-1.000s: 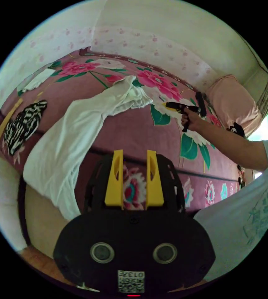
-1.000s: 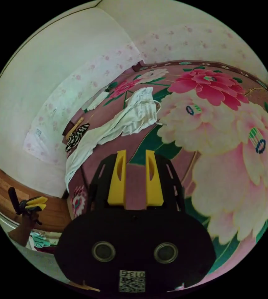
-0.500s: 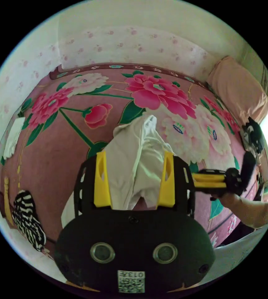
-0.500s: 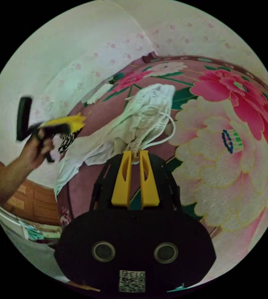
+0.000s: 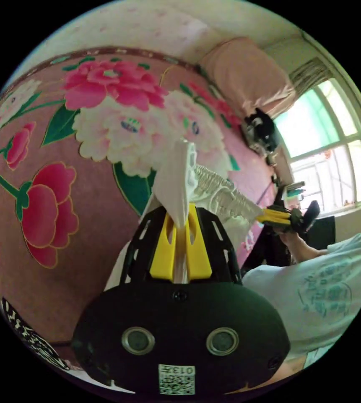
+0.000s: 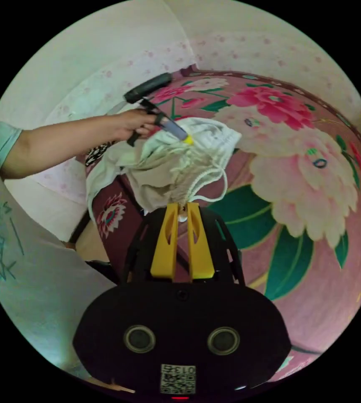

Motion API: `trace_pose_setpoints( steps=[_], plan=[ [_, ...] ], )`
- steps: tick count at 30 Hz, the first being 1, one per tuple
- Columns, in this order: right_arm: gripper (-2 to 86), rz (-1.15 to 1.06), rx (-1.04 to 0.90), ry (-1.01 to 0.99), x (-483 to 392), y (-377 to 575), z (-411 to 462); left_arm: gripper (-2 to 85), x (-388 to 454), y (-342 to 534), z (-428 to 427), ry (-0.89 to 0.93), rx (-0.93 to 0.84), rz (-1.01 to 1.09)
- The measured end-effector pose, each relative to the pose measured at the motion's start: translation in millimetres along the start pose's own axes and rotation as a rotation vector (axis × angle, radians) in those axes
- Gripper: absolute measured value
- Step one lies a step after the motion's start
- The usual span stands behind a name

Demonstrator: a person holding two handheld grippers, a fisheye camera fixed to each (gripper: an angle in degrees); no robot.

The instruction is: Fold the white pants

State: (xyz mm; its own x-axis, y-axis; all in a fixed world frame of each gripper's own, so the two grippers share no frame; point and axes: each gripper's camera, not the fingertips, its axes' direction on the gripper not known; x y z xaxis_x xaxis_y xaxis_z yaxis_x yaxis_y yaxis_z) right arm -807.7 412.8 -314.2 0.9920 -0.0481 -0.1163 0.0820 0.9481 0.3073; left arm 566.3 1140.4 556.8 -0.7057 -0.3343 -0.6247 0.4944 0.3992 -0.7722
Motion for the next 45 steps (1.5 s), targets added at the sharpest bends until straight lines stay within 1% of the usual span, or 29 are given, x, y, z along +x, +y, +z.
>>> trace_pose_setpoints(
  steps=[1,3,4,6,7,9,10,12,13,15,16,18,19,21,22,24,25,27,29,30,31,33,35,37,39,40,42,43,45],
  plan=[
    [3.2,0.007,0.02,0.046,1,5,-21,1.8,7,6,-16,0.016,0.035,0.029],
    [3.1,-0.003,0.133,0.228,-3,19,-113,1.6,46,26,-81,0.05,0.139,0.182],
    [3.2,-0.011,0.166,0.266,-7,21,-136,1.6,59,31,-96,0.042,0.158,0.221],
    [3.2,-0.063,0.293,0.449,-32,29,-229,1.5,115,57,-157,-0.013,0.276,0.389],
    [3.2,-0.08,0.327,0.499,-41,31,-254,1.4,128,65,-171,-0.024,0.31,0.419],
    [3.3,-0.106,0.482,0.652,-71,48,-351,1.2,178,104,-224,-0.034,0.477,0.555],
    [3.3,-0.106,0.524,0.684,-79,55,-376,1.1,190,115,-235,-0.028,0.519,0.594],
    [3.2,-0.073,0.702,0.799,-104,93,-473,0.8,234,159,-272,0.002,0.678,0.76],
    [3.2,-0.058,0.745,0.826,-109,104,-495,0.7,244,169,-279,0.006,0.715,0.796],
    [3.2,0.038,0.879,0.919,-121,156,-576,0.4,277,204,-293,0.02,0.85,0.902],
    [3.1,0.061,0.899,0.927,-121,169,-594,0.4,284,210,-294,0.035,0.86,0.923],
    [3.0,0.141,0.975,0.898,-116,228,-658,0.2,311,219,-281,0.104,0.821,1.013],
    [3.0,0.157,0.981,0.904,-115,242,-671,0.2,317,220,-274,0.125,0.815,1.025],
    [3.0,0.233,0.976,1.016,-109,299,-715,0.1,341,219,-240,0.234,0.763,1.096],
    [3.0,0.256,0.982,1.038,-106,315,-725,0.1,347,217,-230,0.27,0.743,1.111],
    [2.9,0.351,0.993,1.093,-86,382,-767,0.2,373,208,-184,0.425,0.659,1.163],
    [2.9,0.373,0.991,1.103,-80,398,-777,0.2,381,205,-171,0.459,0.638,1.175],
    [2.9,0.456,0.965,1.157,-52,458,-819,0.3,412,191,-118,0.595,0.564,1.209],
    [2.9,0.505,0.944,1.201,-28,496,-851,0.4,436,179,-80,0.685,0.547,1.215],
    [2.9,0.523,0.921,1.253,-14,516,-870,0.5,451,171,-55,0.758,0.553,1.213],
    [2.8,0.527,0.906,1.29,-7,525,-879,0.6,459,165,-44,0.793,0.556,1.216],
    [2.8,0.537,0.874,1.432,23,553,-918,0.8,492,138,-2,0.916,0.525,1.219],
    [2.8,0.528,0.859,1.492,55,563,-948,0.8,515,114,22,0.958,0.475,1.228],
    [2.8,0.503,0.838,1.523,94,557,-976,0.7,529,94,38,0.931,0.475,1.215],
    [2.8,0.413,0.813,1.553,147,520,-999,0.6,526,73,42,0.87,0.555,1.166],
    [2.9,0.378,0.816,1.55,160,505,-1002,0.6,522,68,41,0.853,0.582,1.147],
    [3.0,0.203,0.853,1.475,211,432,-1001,0.6,494,52,28,0.763,0.708,1.061],
    [3.1,0.158,0.858,1.452,222,410,-995,0.6,484,49,25,0.732,0.745,1.03],
    [3.4,-0.03,0.867,1.341,262,317,-954,0.6,436,45,10,0.618,0.865,0.877]
  ],
)
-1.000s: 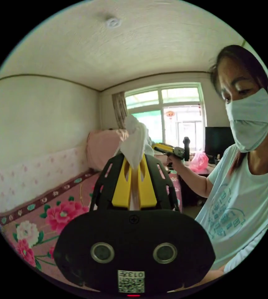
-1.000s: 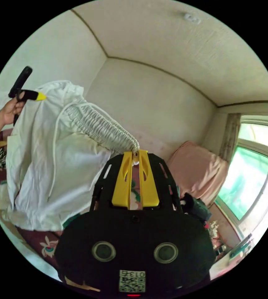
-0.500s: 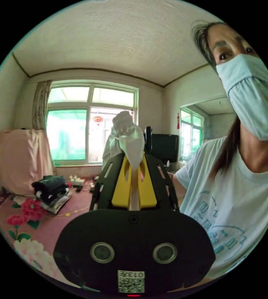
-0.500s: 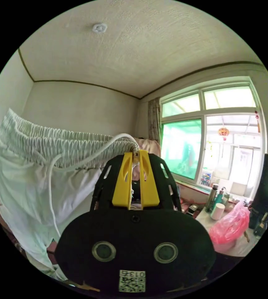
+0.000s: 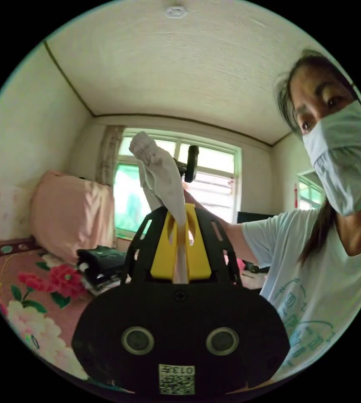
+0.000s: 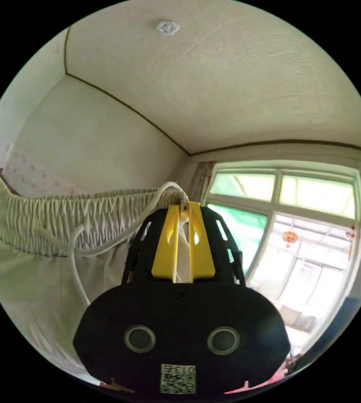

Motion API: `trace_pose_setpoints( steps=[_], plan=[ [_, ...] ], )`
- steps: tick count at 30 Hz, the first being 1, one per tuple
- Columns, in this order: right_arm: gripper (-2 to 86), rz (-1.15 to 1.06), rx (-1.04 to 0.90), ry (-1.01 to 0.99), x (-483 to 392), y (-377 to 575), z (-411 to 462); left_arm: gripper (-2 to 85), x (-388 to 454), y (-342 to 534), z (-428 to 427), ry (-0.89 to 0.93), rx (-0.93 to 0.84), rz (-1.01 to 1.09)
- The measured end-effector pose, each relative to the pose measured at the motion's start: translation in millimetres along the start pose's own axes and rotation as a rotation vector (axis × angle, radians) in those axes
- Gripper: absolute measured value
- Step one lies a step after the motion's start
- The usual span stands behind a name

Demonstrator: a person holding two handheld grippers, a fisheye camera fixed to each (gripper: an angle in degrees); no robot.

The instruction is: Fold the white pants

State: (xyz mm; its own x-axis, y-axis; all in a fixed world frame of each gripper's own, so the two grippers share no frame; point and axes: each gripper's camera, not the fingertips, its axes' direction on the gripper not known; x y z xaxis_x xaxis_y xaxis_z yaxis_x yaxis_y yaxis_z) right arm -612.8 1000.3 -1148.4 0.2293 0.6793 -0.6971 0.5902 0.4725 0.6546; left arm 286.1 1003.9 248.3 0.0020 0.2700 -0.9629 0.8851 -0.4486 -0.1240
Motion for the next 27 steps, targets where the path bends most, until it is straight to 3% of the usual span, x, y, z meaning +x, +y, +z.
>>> trace_pose_setpoints(
  steps=[4,8,10,12,15,18,22,24,27],
  plan=[
    [4.2,-0.067,0.073,-0.359,-142,-18,113,0.7,-22,29,-76,-0.377,0.037,-0.102],
    [5.4,-0.174,-0.029,-0.839,-351,5,188,0.9,-39,97,-165,-0.779,0.048,-0.36],
    [4.0,-0.226,-0.084,-1.016,-430,37,193,1.1,-46,133,-203,-0.963,0.017,-0.461],
    [2.5,-0.283,-0.172,-1.317,-507,97,182,1.6,-62,190,-248,-1.202,-0.101,-0.594],
    [3.3,-0.408,-0.266,-1.485,-565,202,143,2.6,-90,276,-308,-1.252,-0.175,-0.924],
    [5.0,-0.422,-0.464,-1.469,-576,330,118,3.4,-92,342,-349,-1.214,-0.118,-1.195],
    [5.5,-0.147,-0.892,-1.276,-515,497,117,5.9,-89,345,-351,-1.263,-0.204,-1.164],
    [7.1,0.135,-1.184,-0.996,-439,612,104,7.8,-94,327,-351,-1.35,-0.28,-1.123],
    [9.7,0.48,-1.404,-0.649,-340,729,55,10.5,-104,294,-354,-1.525,-0.321,-1.025]
  ],
)
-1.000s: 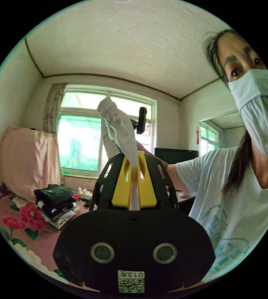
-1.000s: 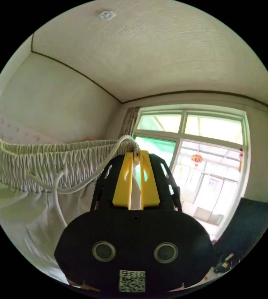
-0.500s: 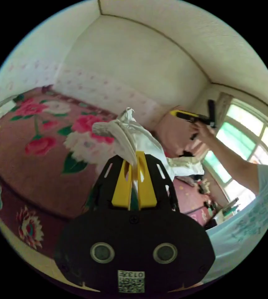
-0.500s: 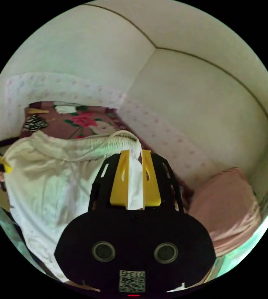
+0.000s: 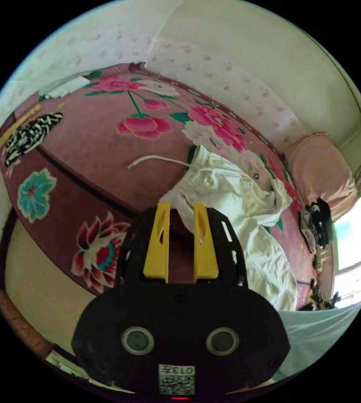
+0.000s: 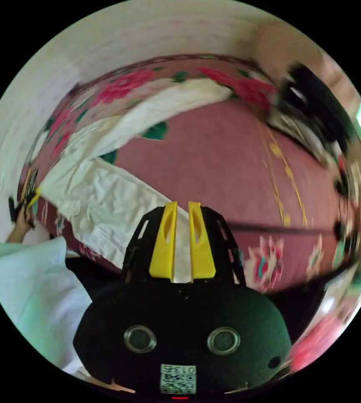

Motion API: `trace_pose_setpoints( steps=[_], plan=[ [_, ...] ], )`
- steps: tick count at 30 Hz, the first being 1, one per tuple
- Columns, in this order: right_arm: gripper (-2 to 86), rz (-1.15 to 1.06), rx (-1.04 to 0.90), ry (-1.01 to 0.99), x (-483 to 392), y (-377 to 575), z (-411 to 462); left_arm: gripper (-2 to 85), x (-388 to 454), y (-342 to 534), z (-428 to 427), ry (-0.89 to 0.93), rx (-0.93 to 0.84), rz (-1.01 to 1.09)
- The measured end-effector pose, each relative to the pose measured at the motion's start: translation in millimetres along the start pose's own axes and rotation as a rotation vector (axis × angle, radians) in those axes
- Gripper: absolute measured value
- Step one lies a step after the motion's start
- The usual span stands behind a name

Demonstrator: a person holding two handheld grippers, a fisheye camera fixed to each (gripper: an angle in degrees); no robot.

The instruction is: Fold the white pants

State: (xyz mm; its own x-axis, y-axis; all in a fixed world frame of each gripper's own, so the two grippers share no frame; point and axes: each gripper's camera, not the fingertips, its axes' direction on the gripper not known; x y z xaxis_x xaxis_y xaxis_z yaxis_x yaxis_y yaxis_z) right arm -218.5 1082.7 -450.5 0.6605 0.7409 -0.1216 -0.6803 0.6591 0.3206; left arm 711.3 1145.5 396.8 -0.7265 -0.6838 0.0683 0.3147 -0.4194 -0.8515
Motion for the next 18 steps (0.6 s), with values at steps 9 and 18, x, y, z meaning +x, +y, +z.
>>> trace_pose_setpoints(
  steps=[9,18],
  plan=[
    [15.7,0.569,-0.059,-0.172,130,152,123,15.3,23,-44,90,-0.057,-0.293,-0.02],
    [2.8,0.549,-0.057,-0.182,128,172,173,2.9,74,-53,104,-0.138,-0.418,0.023]
  ],
)
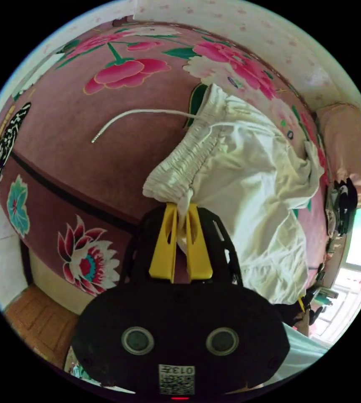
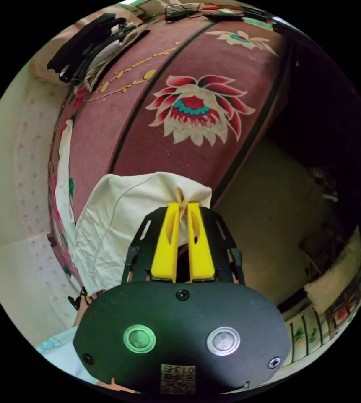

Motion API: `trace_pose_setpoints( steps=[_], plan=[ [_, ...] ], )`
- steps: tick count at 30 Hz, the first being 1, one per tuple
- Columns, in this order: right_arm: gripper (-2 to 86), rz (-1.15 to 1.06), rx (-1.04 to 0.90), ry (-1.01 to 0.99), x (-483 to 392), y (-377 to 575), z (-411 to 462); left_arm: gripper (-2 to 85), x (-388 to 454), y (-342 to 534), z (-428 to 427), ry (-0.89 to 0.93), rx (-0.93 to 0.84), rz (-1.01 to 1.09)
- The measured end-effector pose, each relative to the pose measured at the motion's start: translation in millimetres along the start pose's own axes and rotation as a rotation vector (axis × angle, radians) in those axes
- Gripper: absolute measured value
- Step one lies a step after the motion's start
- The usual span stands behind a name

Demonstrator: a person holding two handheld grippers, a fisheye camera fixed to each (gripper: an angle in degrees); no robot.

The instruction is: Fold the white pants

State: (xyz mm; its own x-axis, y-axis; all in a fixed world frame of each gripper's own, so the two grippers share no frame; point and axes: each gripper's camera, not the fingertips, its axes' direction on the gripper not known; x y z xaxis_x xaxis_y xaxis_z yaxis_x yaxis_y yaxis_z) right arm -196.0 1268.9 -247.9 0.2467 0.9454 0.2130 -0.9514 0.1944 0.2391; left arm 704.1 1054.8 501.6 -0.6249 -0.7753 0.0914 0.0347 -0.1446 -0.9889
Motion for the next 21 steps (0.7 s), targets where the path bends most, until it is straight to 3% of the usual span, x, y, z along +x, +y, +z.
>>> trace_pose_setpoints(
  steps=[5,9,11,16,21],
  plan=[
    [2.4,-0.414,0.22,0.032,-78,-11,-75,1.6,13,-4,-84,0.27,0.261,0.114],
    [2.6,-0.716,0.502,0.019,-159,-6,-167,1.4,51,-9,-177,0.339,0.446,0.334],
    [2.9,-0.752,0.577,0.042,-174,2,-198,1.5,59,-3,-208,0.355,0.486,0.383],
    [5.5,-0.626,0.56,0.091,-142,5,-203,2.0,42,22,-235,0.314,0.449,0.337],
    [11.9,-0.365,0.267,0.148,-43,-17,-57,3.2,-9,44,-168,0.161,0.201,0.129]
  ],
)
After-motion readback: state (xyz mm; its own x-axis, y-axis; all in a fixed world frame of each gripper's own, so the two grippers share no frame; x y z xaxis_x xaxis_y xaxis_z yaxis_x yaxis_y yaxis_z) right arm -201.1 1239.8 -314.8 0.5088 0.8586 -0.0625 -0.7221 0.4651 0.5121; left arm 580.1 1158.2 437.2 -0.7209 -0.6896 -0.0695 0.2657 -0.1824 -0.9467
